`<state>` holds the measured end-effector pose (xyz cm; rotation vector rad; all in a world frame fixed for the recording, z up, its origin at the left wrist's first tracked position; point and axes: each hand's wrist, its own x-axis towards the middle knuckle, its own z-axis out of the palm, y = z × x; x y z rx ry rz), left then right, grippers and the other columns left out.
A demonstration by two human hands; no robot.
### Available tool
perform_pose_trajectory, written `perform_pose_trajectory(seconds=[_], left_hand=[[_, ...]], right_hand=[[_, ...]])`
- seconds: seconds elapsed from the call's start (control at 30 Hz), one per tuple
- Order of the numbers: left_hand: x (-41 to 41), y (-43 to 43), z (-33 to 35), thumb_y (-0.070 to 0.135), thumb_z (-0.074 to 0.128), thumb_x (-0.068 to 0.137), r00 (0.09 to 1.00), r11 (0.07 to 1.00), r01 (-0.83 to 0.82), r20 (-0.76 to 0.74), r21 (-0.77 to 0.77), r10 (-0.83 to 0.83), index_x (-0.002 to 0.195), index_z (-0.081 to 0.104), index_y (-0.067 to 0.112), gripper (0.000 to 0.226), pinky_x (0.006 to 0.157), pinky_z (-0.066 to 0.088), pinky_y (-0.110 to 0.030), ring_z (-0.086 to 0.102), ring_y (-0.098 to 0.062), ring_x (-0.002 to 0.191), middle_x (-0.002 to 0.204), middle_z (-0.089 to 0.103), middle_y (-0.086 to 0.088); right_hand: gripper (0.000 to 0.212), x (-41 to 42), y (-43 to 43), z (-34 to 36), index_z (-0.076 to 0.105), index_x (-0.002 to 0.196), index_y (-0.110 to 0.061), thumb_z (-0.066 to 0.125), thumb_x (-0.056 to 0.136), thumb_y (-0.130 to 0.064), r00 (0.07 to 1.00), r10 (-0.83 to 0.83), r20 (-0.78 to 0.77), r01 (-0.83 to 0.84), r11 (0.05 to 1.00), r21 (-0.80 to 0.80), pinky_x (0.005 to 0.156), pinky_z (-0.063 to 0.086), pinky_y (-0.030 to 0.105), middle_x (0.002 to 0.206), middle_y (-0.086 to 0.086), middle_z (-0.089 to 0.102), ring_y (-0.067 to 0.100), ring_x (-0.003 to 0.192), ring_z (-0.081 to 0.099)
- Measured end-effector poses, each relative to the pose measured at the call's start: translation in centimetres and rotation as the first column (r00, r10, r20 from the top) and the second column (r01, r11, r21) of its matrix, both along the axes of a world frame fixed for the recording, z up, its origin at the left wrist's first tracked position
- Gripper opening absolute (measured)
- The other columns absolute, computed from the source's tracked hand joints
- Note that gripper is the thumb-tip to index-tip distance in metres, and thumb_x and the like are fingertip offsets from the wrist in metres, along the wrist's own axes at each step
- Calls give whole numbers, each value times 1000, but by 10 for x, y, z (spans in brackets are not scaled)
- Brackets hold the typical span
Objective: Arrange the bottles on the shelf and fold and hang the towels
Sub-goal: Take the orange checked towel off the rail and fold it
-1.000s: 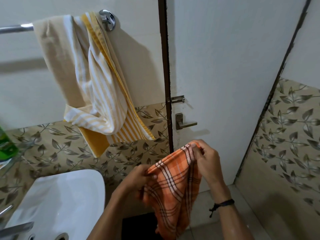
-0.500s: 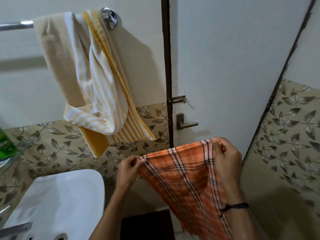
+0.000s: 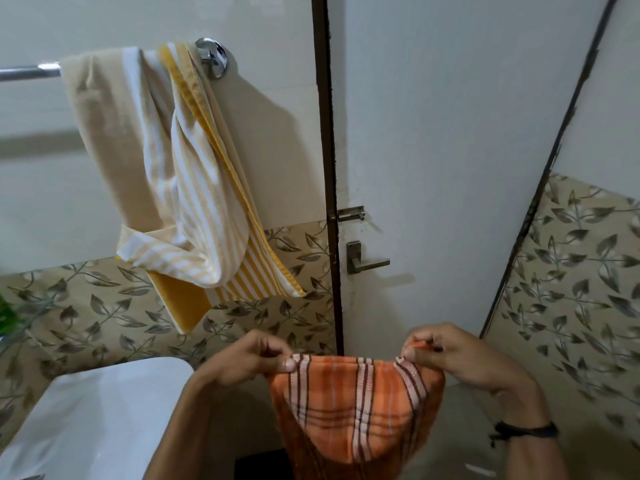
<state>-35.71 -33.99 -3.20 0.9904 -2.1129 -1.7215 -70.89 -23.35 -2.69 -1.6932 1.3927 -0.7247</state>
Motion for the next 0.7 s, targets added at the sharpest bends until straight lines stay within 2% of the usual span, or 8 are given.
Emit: perform_pose_trajectory(seconds=[0.07,0.13,0.17,0.2,0.3,0.4,0.53,0.7], left_hand=[[-7,-2,-1,15,63,99,953,953,-300,40,-33,301,86,72,-1,22,66,48,-26,63,-14,72,78,69,-6],[-23,-10,-11,15,61,100,736,738,-674,57,-30,675,72,69,8,30,57,44,-27,56,-18,60,66,61,-7],[-32,-11,-16,14,60,100,636,636,-771,44,20,770,69,67,9,33,53,43,-27,53,-18,55,62,59,-7],[-42,-9,-18,14,59,100,577,574,-815,26,71,816,69,67,9,32,52,44,-28,53,-18,53,60,59,-7],[-74,15,-18,11,58,99,561,551,-802,-27,232,827,76,70,8,26,47,49,-27,58,-16,57,63,63,-7],[-102,37,-23,5,57,99,587,586,-742,-107,326,802,78,72,4,26,51,54,-23,64,-13,61,72,69,-9],[-116,41,-27,3,60,99,620,632,-723,-143,279,772,91,75,-5,19,59,59,-24,69,-11,60,74,73,-10],[-113,41,-22,0,61,97,631,654,-722,-172,226,756,80,75,0,23,58,59,-26,70,-9,58,69,72,-9]], right_hand=[[15,4,-18,-17,70,86,-23,62,98,-24,923,-375,-86,364,923,-123,81,53,36,90,1,75,21,90,70],[14,28,-30,-27,67,93,-21,56,100,-24,600,-787,-143,740,614,-276,70,44,31,93,6,73,29,87,66],[16,46,-33,-32,67,96,-17,54,101,-24,504,-858,-93,808,507,-299,66,40,29,91,7,71,28,81,62],[18,61,-34,-36,67,98,-13,53,102,-25,484,-875,-21,839,471,-272,63,38,27,88,6,69,23,75,57],[20,94,-37,-44,66,94,-17,56,101,-31,513,-851,114,847,482,-224,53,40,22,84,1,69,12,69,57],[19,109,-38,-51,63,85,-24,59,99,-37,589,-796,138,800,549,-241,56,50,25,80,-4,69,14,74,66],[16,124,-30,-48,62,80,-33,65,95,-35,759,-639,121,646,717,-262,53,43,11,72,-11,68,2,67,65],[7,121,-28,-52,69,88,-29,69,93,-24,831,-548,98,540,750,-383,66,46,8,88,-17,65,-2,83,62]])
